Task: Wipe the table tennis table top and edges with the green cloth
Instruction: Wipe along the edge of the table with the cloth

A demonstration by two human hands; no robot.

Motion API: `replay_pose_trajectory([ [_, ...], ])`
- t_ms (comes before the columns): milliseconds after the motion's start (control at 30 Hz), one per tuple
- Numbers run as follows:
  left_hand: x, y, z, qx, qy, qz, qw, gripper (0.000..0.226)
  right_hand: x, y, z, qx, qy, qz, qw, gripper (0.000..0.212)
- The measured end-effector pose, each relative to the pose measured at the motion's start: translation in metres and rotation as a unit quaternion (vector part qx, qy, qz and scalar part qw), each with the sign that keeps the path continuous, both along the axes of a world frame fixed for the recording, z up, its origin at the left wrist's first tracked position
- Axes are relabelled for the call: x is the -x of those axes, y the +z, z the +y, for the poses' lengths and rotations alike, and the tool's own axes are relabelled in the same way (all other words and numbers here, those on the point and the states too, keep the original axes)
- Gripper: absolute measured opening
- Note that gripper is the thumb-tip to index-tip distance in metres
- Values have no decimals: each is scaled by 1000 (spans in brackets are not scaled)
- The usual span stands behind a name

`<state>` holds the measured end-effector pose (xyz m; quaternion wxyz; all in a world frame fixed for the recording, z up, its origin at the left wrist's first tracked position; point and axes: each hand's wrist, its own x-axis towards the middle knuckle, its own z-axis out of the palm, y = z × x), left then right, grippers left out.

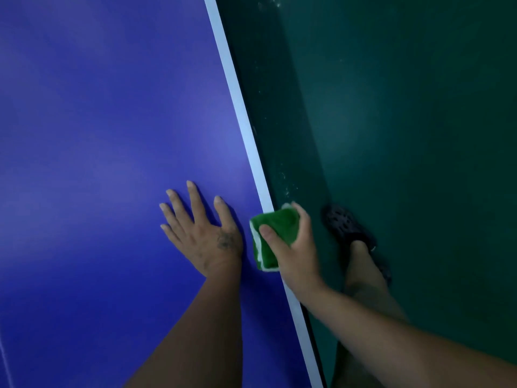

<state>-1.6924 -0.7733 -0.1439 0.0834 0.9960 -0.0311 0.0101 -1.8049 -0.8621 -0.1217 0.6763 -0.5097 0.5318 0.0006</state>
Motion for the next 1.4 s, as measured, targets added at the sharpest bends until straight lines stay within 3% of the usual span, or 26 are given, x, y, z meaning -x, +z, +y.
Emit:
replay_pose_trajectory([
  [267,-3,1,-2,1,1,-5,1000,64,-69,-8,-45,14,64,15,998,112],
  [400,-4,0,0,3,-3,-4,1000,64,-148,-21,-91,6,42,-1,999,92],
  [500,-6,-1,-1,-4,-5,1,1000,64,-185,-25,-121,-5,77,-12,997,90],
  [633,-6,1,-1,-12,-13,7,1000,64,-162,-18,-126,-8,161,-9,987,97],
  [900,-10,15,-12,35,-3,66,997,65,-68,-4,-84,-66,222,50,971,86],
  [1067,-115,23,-72,93,-113,92,985,54,-70,-7,-85,-93,206,37,973,82],
  [1267,-290,5,-184,22,-17,46,999,55,-67,-7,-85,-131,198,34,971,101],
  [1400,-343,-3,-217,7,-1,38,999,58,-67,-8,-88,-152,200,40,967,107],
])
